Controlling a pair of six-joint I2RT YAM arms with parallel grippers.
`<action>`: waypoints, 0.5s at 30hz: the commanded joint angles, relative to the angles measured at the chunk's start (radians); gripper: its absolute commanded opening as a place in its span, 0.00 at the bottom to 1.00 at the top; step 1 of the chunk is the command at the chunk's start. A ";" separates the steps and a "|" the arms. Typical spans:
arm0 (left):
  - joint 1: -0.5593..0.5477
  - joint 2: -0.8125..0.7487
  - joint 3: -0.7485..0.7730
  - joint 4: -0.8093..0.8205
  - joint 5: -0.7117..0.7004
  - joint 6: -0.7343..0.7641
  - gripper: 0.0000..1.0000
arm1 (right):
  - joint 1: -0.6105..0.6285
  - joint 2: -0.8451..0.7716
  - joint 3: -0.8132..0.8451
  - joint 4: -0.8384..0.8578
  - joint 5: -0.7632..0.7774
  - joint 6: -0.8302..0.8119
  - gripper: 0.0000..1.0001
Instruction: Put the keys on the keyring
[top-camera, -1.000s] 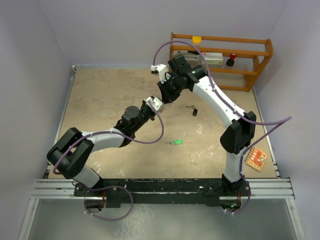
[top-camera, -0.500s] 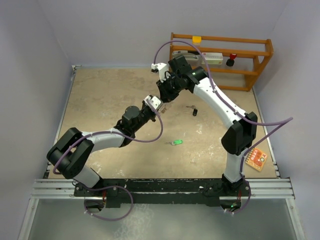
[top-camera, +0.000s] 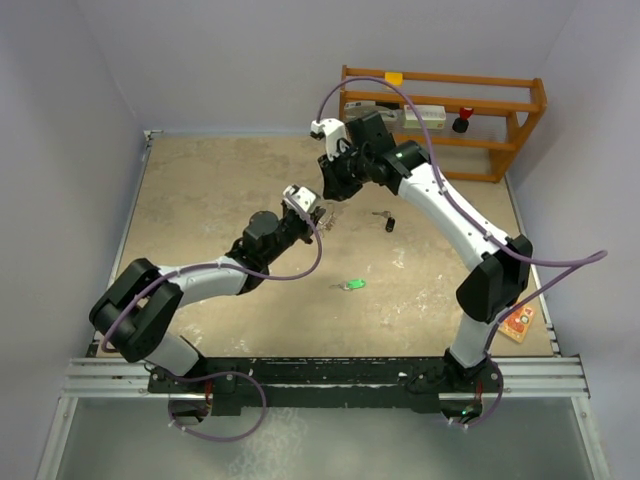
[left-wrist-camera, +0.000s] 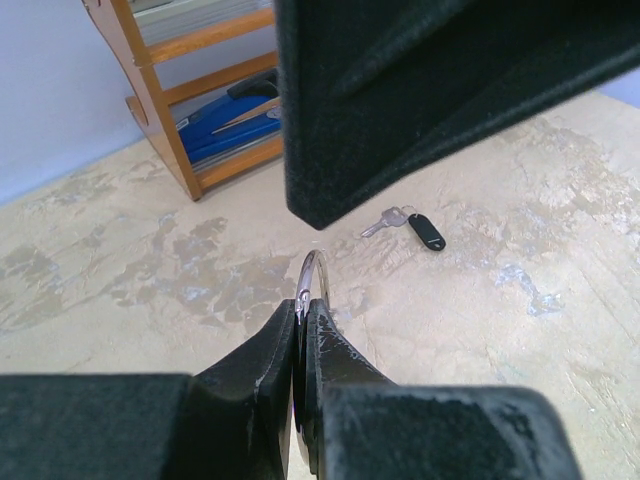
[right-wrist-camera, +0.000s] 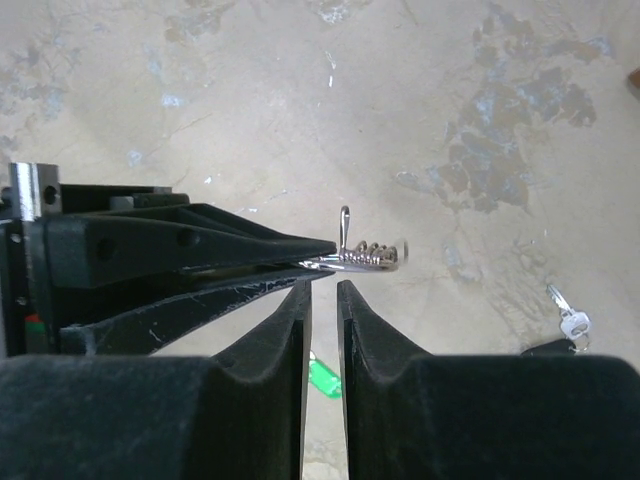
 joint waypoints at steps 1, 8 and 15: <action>0.012 -0.062 0.031 0.027 -0.024 -0.053 0.00 | -0.004 -0.074 -0.064 0.083 0.057 0.041 0.19; 0.043 -0.113 0.009 -0.010 -0.033 -0.068 0.00 | -0.025 -0.145 -0.229 0.198 0.103 0.085 0.20; 0.089 -0.167 0.025 -0.105 -0.025 -0.130 0.00 | -0.046 -0.251 -0.435 0.416 0.073 0.118 0.24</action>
